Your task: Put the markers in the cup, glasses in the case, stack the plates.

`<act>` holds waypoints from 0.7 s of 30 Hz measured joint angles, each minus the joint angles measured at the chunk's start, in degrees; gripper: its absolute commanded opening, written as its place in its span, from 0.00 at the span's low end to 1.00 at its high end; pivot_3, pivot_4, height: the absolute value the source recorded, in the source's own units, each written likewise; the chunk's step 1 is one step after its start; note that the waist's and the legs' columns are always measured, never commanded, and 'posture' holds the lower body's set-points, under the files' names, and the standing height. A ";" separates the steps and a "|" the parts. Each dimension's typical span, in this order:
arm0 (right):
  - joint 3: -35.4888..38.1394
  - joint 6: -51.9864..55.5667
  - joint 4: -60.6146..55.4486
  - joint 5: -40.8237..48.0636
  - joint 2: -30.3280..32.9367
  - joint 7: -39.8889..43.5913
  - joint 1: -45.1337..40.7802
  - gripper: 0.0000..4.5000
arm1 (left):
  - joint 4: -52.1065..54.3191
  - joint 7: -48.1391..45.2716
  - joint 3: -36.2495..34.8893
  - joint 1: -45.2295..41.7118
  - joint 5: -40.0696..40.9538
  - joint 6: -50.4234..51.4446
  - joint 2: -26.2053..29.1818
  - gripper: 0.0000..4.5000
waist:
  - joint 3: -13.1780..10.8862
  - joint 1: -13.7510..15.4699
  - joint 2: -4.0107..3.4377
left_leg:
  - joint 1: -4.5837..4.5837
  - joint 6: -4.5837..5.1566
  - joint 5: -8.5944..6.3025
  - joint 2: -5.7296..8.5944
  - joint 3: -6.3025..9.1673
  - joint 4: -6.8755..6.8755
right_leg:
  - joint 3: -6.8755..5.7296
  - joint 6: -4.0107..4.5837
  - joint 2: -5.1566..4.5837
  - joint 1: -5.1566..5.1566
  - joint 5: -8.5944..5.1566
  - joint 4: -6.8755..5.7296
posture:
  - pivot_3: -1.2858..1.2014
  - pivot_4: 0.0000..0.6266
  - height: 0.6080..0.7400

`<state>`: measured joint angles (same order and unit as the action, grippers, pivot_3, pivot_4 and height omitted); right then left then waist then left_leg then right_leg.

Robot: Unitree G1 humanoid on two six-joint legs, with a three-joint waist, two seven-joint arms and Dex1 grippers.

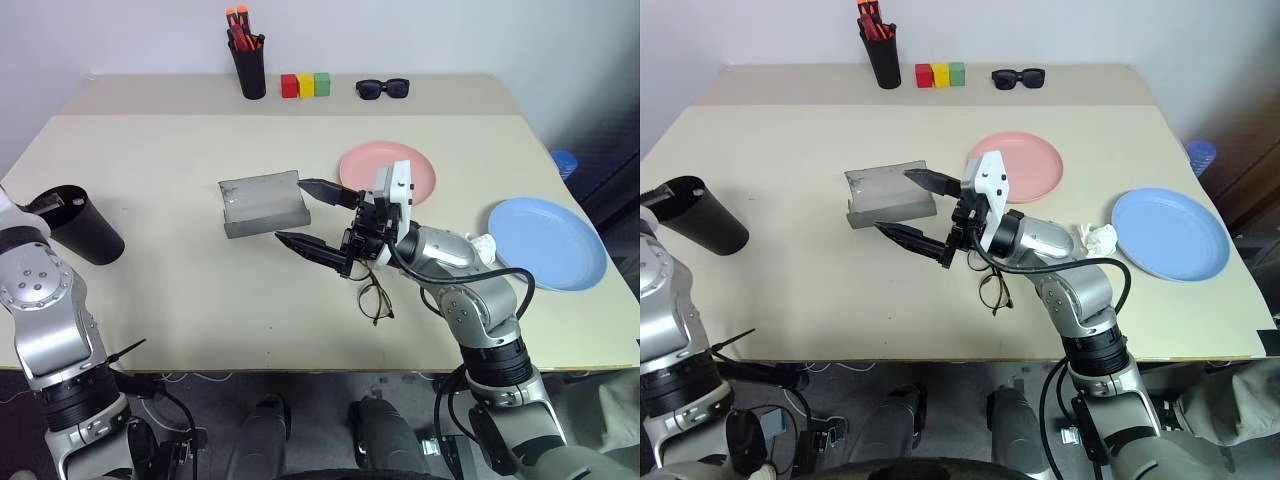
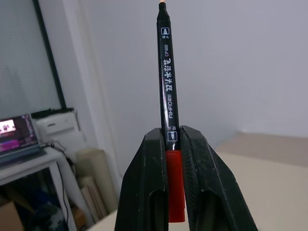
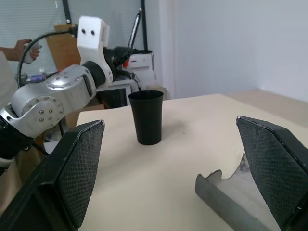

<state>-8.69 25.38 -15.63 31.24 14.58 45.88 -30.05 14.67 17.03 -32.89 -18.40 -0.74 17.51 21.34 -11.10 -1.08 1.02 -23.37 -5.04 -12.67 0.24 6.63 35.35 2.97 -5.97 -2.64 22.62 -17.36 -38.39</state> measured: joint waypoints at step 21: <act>-0.28 -0.06 -0.35 -0.54 -0.04 -0.70 0.88 1.00 | -10.58 -2.33 2.94 -0.31 2.50 -7.94 -1.77 0.01 | 0.00 -0.03 0.00 | 0.00 0.00 0.00 0.00 0.00 -0.01 | 0.00 0.00 0.00 0.01 0.00 0.00 | 0.52 0.24 1.00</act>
<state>-8.98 25.32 -15.98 30.70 14.54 45.18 -29.17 4.09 14.71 -29.95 -18.71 1.76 9.57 19.57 -11.10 -1.12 1.02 -23.37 -5.05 -12.67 0.24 6.63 35.34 2.97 -5.96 -2.64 22.63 -17.36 -38.38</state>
